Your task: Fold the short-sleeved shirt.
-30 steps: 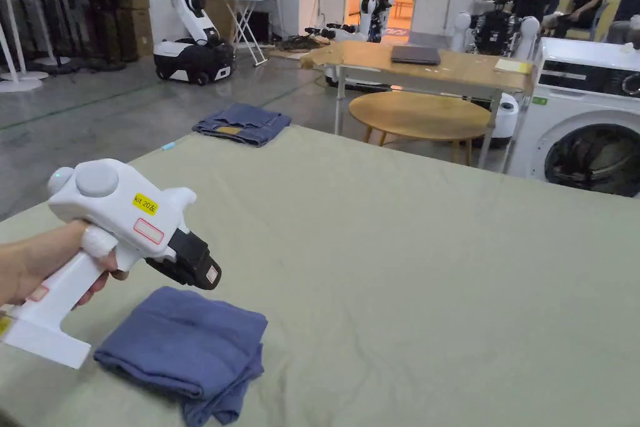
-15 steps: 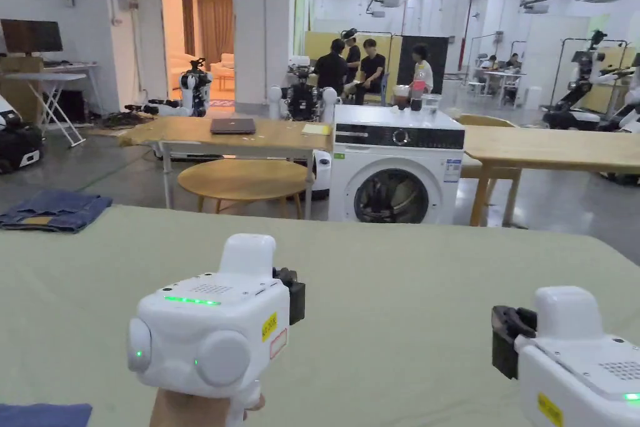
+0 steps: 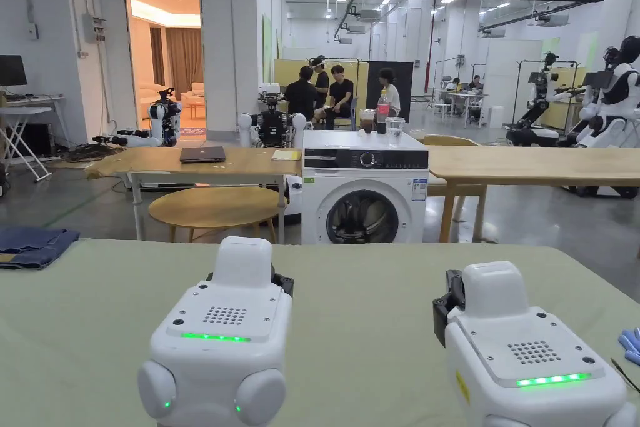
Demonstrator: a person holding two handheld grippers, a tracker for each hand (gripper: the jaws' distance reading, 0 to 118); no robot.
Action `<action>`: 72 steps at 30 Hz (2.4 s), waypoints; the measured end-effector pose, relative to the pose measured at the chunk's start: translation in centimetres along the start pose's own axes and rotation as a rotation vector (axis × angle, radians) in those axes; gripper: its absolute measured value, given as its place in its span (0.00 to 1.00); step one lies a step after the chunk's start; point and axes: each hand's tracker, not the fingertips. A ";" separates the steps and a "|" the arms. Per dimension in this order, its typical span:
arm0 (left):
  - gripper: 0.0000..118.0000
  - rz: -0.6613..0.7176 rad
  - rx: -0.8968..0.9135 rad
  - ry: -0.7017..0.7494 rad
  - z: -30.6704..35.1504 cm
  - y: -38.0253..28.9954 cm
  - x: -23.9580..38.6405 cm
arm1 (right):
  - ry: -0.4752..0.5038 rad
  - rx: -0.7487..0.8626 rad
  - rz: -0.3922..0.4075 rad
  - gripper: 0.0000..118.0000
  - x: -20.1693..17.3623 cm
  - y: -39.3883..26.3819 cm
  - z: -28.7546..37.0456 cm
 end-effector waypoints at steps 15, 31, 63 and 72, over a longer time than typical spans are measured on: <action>1.00 -0.002 -0.066 0.020 -0.5 -0.7 0.1 | -0.032 0.009 -0.071 1.00 1.2 0.1 -0.8; 1.00 0.021 -0.038 0.017 -0.1 -0.2 -0.3 | -0.034 0.002 -0.105 1.00 2.0 -0.5 -0.6; 1.00 -0.052 -0.104 -0.020 0.8 1.9 0.2 | -0.018 -0.022 -0.103 1.00 1.6 1.1 0.2; 1.00 -0.060 -0.104 -0.062 1.0 2.6 0.6 | -0.007 -0.035 -0.085 1.00 1.4 1.4 0.1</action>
